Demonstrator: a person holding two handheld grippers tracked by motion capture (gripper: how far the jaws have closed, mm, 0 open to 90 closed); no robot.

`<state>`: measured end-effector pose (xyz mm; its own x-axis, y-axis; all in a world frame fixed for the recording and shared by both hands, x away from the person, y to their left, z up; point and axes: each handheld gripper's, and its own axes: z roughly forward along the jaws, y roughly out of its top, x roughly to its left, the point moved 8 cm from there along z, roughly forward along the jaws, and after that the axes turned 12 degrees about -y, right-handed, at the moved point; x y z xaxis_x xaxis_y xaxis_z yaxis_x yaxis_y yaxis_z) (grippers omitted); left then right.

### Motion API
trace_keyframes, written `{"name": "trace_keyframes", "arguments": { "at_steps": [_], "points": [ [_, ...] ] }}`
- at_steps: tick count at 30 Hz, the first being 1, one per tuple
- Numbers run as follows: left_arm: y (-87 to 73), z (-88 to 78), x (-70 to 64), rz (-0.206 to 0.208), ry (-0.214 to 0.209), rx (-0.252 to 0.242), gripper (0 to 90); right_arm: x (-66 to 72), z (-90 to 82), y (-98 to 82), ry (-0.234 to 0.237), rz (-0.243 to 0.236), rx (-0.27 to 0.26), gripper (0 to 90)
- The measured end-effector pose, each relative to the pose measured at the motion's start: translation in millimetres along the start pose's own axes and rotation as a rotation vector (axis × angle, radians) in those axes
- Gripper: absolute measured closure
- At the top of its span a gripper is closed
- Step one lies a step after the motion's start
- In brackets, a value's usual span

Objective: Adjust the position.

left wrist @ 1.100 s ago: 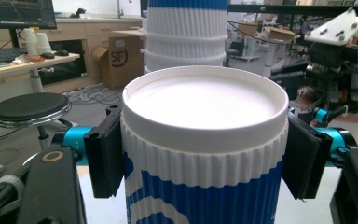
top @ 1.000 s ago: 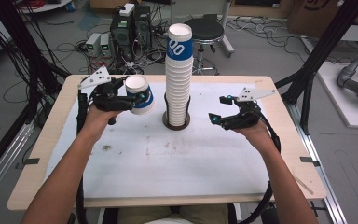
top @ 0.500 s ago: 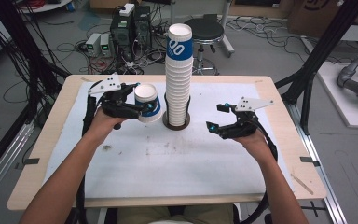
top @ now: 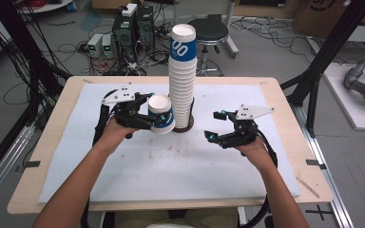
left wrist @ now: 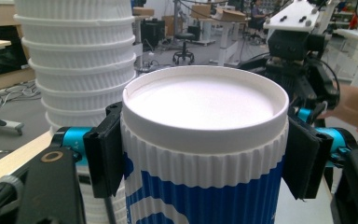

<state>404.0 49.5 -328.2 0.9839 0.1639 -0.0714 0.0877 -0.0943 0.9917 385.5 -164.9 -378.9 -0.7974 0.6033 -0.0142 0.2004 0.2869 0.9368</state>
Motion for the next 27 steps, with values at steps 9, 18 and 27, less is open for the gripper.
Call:
{"name": "trace_keyframes", "arguments": {
  "at_steps": [9, 18, 27],
  "points": [
    [-5.4, 14.7, -0.4, -0.01, -0.045, 0.001, 27.6, 12.6, 24.5, -2.9, 0.105, -0.023, -0.003, 16.5],
    [-4.2, 30.2, -21.9, 0.017, -0.085, 0.017, 27.6, 31.1, 25.3, 3.3, 0.176, 0.019, -0.01, 16.5],
    [-4.5, 41.3, -33.1, 0.024, -0.131, 0.03, 27.6, 42.7, 29.0, 7.3, 0.209, 0.0, -0.034, 16.5]
  ]
}}
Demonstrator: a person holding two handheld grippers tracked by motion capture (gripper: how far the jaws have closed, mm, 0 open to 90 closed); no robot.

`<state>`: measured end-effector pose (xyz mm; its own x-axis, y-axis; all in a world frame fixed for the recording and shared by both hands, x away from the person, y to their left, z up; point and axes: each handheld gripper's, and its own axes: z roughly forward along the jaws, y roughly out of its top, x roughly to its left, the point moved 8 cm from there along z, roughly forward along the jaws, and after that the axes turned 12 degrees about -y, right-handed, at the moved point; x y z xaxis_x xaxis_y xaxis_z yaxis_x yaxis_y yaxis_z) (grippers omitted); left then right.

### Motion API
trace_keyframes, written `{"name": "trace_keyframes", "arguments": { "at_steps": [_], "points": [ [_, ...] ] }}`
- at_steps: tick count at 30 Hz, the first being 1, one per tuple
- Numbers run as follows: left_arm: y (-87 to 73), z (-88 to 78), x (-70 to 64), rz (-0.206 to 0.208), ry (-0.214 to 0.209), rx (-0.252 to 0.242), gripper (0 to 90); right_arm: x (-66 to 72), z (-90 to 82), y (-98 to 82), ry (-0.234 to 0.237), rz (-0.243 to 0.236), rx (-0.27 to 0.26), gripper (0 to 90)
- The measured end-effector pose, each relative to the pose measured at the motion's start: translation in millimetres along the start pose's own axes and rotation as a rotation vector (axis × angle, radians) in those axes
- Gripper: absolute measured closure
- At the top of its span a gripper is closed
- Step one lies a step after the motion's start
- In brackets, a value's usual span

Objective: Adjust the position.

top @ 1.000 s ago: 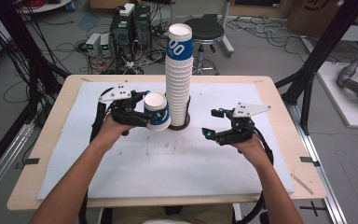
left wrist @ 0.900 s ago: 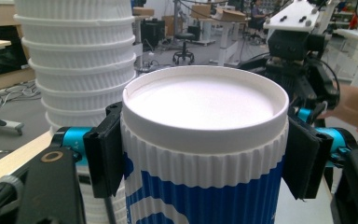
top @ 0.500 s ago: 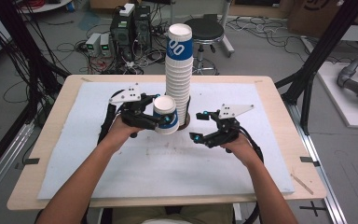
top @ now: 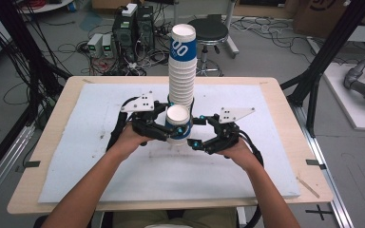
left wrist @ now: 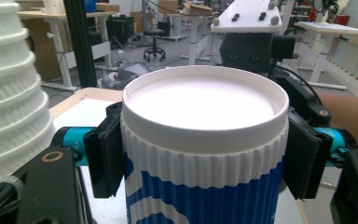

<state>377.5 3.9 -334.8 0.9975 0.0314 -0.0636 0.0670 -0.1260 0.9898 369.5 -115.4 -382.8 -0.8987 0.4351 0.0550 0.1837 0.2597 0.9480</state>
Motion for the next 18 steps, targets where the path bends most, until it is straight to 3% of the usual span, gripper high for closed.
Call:
{"name": "trace_keyframes", "arguments": {
  "at_steps": [10, 18],
  "points": [
    [2.9, 11.4, -7.7, -0.008, -0.062, -0.027, 27.6, 8.3, 13.2, 0.7, 0.052, 0.008, -0.044, 16.4],
    [3.8, 12.4, -10.0, -0.014, -0.084, -0.031, 28.0, 13.1, 15.3, 0.5, 0.086, 0.013, -0.061, 19.9]
  ]
}}
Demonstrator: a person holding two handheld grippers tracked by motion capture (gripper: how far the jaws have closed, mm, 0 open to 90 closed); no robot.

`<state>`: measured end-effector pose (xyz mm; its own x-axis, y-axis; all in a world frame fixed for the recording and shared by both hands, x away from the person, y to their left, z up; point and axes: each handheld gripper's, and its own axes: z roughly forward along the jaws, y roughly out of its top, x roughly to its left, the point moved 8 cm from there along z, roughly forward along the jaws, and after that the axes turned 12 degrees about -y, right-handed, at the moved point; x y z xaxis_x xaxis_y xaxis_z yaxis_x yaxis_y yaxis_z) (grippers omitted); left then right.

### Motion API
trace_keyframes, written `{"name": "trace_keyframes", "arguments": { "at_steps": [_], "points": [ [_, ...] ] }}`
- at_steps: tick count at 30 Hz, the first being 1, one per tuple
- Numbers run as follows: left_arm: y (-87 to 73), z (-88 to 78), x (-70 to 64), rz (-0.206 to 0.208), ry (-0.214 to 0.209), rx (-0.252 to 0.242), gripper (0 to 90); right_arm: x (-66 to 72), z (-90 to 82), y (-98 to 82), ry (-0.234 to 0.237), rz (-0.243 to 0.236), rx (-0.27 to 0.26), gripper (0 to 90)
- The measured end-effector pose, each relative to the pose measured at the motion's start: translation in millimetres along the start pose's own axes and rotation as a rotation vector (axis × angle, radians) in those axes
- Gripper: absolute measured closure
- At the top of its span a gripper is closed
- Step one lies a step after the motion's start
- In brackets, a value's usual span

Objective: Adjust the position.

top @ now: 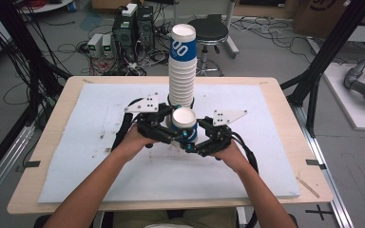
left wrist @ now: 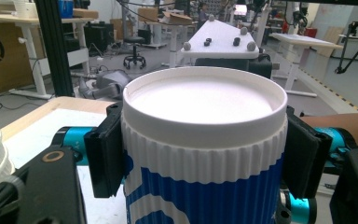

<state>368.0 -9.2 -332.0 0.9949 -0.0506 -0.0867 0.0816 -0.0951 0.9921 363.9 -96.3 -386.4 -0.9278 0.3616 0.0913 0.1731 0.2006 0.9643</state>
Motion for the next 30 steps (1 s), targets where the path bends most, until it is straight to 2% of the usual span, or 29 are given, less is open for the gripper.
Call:
{"name": "trace_keyframes", "arguments": {
  "at_steps": [3, 6, 8, 9, 10, 11, 13, 15, 16, 18, 24, 30],
  "points": [
    [-2.9, 1.1, -1.0, 0.0, -0.008, 0.025, 28.4, -0.6, -1.8, -1.8, -0.007, -0.031, 0.03, 22.8],
    [-7.3, 0.1, 0.6, -0.027, -0.002, 0.065, 27.6, -2.4, -3.8, -4.4, -0.022, -0.064, 0.073, 23.4],
    [-9.5, -2.4, 2.7, -0.058, 0.024, 0.117, 15.3, -2.9, -5.5, -6.2, -0.027, -0.078, 0.103, 23.7],
    [-9.3, -4.7, 2.7, -0.057, 0.021, 0.131, 13.9, -2.5, -6.8, -7.5, -0.025, -0.08, 0.119, 23.8],
    [-8.9, -6.9, 2.6, -0.057, 0.026, 0.146, 14.0, -3.1, -7.7, -9.9, -0.032, -0.099, 0.158, 23.9],
    [-8.7, -9.4, 2.5, -0.055, 0.029, 0.166, 14.0, -3.1, -7.7, -9.9, -0.032, -0.099, 0.158, 23.9],
    [-8.9, -13.9, 1.9, -0.05, 0.036, 0.216, 14.0, -4.0, -9.0, -10.9, -0.037, -0.114, 0.192, 24.0],
    [-10.6, -17.7, 1.1, -0.044, 0.031, 0.269, 14.0, -5.1, -10.4, -11.4, -0.04, -0.126, 0.226, 24.0],
    [-11.6, -18.9, 0.6, -0.043, 0.025, 0.29, 14.0, -5.1, -10.9, -12.2, -0.041, -0.154, 0.27, 24.0],
    [-13.9, -19.4, -1.2, -0.041, 0.013, 0.323, 14.0, -4.0, -10.7, -12.3, -0.04, -0.164, 0.288, 24.0],
    [-19.3, -12.7, -6.6, -0.037, -0.027, 0.379, 14.0, 4.1, -4.2, -10.9, -0.006, -0.217, 0.361, 24.0],
    [-16.4, -11.4, -7.4, -0.025, -0.036, 0.42, 14.0, 5.6, -2.6, -11.8, 0.008, -0.229, 0.395, 24.0]
  ]
}}
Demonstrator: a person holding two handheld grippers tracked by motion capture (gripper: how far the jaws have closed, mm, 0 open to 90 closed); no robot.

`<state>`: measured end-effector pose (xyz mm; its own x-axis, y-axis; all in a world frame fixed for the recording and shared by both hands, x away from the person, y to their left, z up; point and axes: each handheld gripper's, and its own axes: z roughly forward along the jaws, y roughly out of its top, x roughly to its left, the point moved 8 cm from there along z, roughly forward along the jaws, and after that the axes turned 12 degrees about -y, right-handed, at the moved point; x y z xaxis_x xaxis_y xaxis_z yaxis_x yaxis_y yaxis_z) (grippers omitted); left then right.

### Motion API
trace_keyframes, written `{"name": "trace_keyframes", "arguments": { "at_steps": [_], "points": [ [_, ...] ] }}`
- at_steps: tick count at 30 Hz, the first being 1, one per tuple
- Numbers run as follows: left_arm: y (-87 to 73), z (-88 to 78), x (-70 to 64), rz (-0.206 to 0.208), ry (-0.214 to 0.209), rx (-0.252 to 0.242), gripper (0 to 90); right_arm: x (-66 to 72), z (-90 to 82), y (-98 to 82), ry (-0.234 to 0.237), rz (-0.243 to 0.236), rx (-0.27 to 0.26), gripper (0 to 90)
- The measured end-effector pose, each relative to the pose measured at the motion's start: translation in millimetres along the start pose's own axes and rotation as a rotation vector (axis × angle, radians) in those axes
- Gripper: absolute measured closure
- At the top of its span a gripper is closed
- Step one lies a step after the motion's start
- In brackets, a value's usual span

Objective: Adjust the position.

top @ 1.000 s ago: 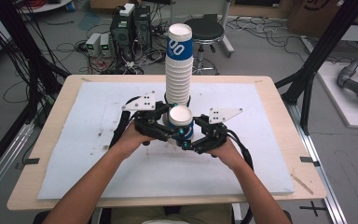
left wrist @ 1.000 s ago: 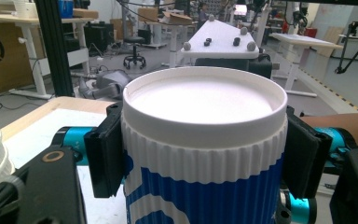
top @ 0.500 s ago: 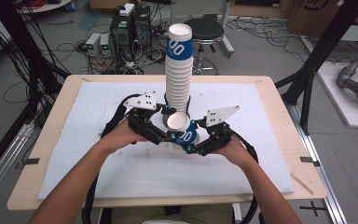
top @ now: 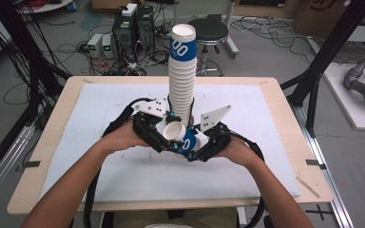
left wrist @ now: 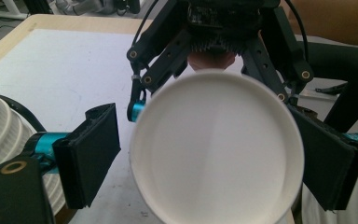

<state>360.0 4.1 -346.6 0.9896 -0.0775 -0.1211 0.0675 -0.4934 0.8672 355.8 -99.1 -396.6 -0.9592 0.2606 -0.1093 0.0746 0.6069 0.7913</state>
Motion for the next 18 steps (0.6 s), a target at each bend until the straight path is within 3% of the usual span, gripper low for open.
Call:
{"name": "trace_keyframes", "arguments": {
  "at_steps": [8, 18],
  "points": [
    [-6.2, 8.2, -1.0, -0.003, -0.024, 0.092, 15.0, 2.2, 2.5, 1.2, 0.002, -0.035, 0.052, 23.8],
    [-9.6, 7.7, -5.6, 0.013, -0.085, 0.087, 26.8, 3.6, 3.2, 4.5, 0.02, -0.079, 0.118, 23.7]
  ]
}}
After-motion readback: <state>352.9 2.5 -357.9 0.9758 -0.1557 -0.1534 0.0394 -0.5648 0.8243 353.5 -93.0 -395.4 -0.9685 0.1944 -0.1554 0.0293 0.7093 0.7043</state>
